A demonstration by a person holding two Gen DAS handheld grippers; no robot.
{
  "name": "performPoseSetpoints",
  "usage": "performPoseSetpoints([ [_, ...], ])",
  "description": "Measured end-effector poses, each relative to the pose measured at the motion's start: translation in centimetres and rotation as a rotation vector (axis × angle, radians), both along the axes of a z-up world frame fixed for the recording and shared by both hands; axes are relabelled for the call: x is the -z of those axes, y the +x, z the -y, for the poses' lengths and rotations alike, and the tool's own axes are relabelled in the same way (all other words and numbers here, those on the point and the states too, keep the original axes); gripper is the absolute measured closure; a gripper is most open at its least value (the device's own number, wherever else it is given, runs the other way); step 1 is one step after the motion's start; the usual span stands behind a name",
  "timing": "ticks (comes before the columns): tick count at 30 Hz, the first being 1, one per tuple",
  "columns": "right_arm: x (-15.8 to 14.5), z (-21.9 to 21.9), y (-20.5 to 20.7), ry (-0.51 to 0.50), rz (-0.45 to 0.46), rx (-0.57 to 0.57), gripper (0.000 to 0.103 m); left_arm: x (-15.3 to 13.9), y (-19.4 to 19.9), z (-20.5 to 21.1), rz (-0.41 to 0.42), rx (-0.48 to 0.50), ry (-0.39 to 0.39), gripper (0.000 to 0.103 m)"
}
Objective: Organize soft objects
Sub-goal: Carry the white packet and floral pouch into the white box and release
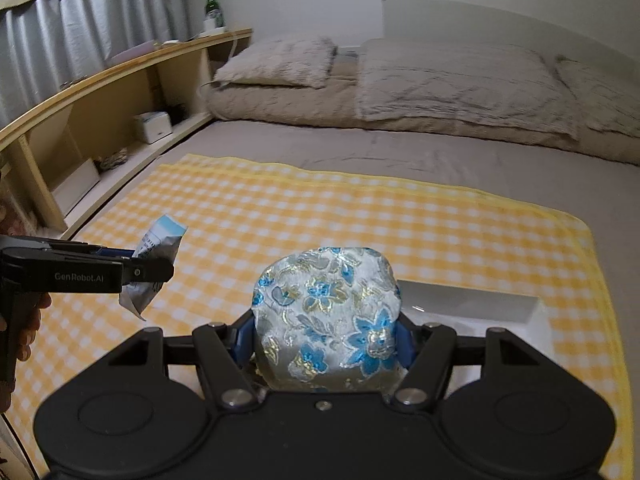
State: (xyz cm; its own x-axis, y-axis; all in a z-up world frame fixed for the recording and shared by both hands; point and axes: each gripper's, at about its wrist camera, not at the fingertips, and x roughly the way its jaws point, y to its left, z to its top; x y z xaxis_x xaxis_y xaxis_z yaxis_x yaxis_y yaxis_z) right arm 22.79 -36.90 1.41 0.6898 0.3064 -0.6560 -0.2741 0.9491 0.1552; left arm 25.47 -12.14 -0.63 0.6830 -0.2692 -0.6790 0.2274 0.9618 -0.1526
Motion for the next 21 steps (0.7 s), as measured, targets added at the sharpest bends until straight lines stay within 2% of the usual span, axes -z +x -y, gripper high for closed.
performPoseSetpoints([
  [12, 1.4, 7.9, -2.9, 0.012, -0.02, 0.103, 0.037, 0.0, -0.1, 8.7, -0.017, 0.143, -0.058, 0.061],
  [21, 4.4, 11.3, -4.3, 0.004, -0.095, 0.12, 0.037, 1.5, 2.2, 15.4, -0.087, 0.167, -0.163, 0.061],
])
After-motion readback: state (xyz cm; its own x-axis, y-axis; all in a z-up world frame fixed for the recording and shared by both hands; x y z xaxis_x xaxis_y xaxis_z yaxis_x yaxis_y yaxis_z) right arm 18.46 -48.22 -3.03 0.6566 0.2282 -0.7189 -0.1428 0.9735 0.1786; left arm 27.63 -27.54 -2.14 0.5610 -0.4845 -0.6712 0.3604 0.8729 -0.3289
